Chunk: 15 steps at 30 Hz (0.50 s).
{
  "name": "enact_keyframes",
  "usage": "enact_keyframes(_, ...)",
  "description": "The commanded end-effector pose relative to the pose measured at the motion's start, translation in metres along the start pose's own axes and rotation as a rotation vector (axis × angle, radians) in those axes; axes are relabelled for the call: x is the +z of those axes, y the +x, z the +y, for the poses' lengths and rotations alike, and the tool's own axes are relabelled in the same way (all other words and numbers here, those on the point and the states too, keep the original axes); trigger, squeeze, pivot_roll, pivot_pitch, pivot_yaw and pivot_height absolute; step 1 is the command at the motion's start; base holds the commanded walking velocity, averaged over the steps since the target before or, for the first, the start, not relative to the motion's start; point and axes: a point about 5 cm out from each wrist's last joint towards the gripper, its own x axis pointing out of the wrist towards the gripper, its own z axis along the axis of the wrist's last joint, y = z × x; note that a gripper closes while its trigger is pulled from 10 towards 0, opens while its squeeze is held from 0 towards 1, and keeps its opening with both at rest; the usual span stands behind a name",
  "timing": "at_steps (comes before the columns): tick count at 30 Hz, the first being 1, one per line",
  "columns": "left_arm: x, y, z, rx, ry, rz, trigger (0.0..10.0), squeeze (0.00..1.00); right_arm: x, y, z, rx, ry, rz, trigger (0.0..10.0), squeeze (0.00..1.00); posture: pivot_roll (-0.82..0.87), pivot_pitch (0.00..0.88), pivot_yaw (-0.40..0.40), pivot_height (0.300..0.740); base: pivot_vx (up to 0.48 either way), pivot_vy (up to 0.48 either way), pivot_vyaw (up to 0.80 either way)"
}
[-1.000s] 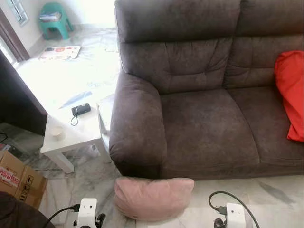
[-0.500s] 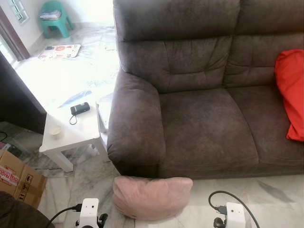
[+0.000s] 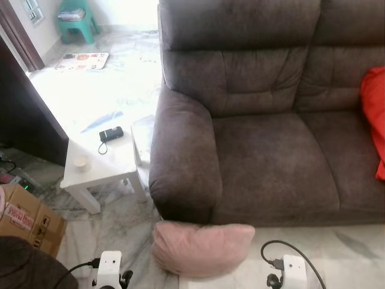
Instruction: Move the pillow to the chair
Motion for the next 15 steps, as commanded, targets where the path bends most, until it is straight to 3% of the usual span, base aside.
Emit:
enact_keyframes(1, -0.0095, -0.0029, 0.0027, 0.011, 0.002, 0.036, 10.0, 0.00, -0.0039, -0.0008, -0.0001, -0.001, 0.004, 0.013, 10.0, 0.00, 0.01, 0.074, 0.051, 0.740, 0.000, 0.285, 0.00)
enact_keyframes(15, -0.0077, -0.0025, 0.0012, 0.000, 0.008, 0.021, 10.0, 0.00, -0.0035, -0.0006, 0.0011, 0.002, 0.004, 0.012, 10.0, 0.00, 0.01, 0.070, 0.050, 0.740, 0.000, 0.000, 0.00)
